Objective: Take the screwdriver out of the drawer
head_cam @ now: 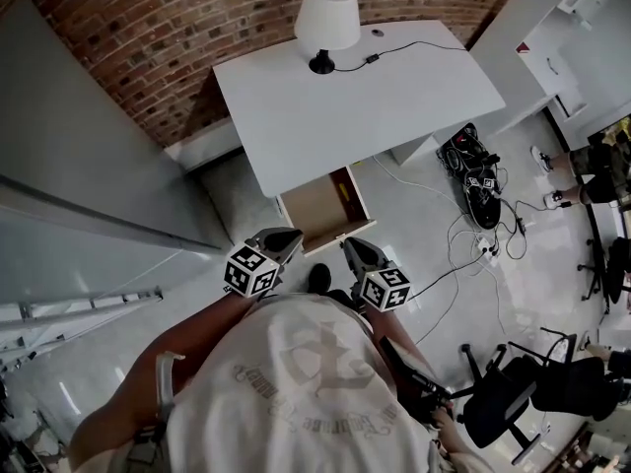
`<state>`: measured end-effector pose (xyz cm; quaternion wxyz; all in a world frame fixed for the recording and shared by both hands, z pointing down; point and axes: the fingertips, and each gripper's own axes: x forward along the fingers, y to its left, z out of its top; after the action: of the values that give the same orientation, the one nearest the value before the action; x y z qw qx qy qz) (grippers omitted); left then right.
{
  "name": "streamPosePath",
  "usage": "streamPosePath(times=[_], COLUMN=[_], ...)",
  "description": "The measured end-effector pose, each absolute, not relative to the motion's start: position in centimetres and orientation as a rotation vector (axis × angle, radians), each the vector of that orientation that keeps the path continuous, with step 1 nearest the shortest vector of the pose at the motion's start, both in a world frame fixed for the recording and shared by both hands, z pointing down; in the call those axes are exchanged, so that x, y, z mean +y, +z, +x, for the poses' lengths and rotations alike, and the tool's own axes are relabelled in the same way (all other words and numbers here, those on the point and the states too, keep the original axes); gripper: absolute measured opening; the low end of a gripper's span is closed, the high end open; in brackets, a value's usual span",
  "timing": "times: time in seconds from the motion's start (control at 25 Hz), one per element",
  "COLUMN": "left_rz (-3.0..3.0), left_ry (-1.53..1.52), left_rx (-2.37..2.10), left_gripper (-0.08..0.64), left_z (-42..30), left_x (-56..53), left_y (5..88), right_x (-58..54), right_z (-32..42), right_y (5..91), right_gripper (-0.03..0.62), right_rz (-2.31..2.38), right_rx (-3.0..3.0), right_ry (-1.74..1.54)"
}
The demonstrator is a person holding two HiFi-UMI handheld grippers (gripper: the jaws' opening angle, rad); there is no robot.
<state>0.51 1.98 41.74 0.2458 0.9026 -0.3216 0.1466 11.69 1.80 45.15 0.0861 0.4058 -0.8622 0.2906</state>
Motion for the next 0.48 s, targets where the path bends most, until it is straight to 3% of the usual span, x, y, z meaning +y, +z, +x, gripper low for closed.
streamPosePath(times=[0.48], left_rz=[2.350], left_ry=[0.406], left_rx=[-1.057], left_gripper=[0.012], left_z=[2.1], left_x=[-2.5], left_y=[42.5], right_x=[-3.2], right_z=[14.2], right_y=[49.3], right_gripper=[0.008], right_rz=[1.030], right_rx=[-2.564], right_ry=[0.860])
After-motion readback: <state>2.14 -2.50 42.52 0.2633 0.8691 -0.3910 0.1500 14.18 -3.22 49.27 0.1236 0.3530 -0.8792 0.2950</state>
